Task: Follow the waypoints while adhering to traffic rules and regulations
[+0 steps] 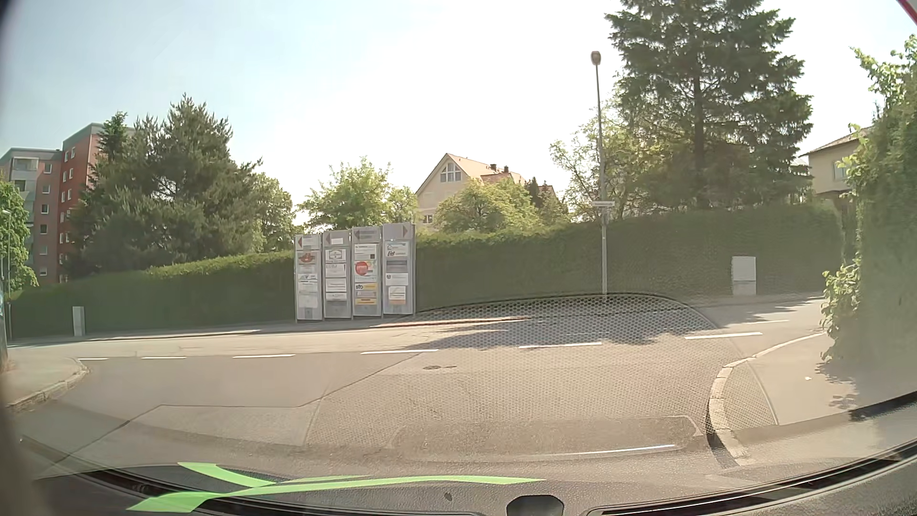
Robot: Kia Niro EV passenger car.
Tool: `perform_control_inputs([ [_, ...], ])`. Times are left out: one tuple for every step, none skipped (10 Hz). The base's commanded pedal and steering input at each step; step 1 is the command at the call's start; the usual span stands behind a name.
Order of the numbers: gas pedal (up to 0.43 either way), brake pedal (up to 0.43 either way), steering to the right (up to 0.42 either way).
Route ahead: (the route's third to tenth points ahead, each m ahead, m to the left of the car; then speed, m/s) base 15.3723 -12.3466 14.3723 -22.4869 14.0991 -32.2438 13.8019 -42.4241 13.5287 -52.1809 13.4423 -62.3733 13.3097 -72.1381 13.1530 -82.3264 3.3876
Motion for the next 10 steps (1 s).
perform_control_inputs([
  [0.0, 0.207, 0.068],
  [0.0, 0.207, 0.069],
  [0.0, 0.207, 0.071],
  [0.0, 0.207, 0.072],
  [0.0, 0.207, 0.076],
  [0.0, 0.207, 0.084],
  [0.0, 0.207, 0.094],
  [0.0, 0.207, 0.104],
  [0.0, 0.207, 0.113],
  [0.0, 0.207, 0.122],
])
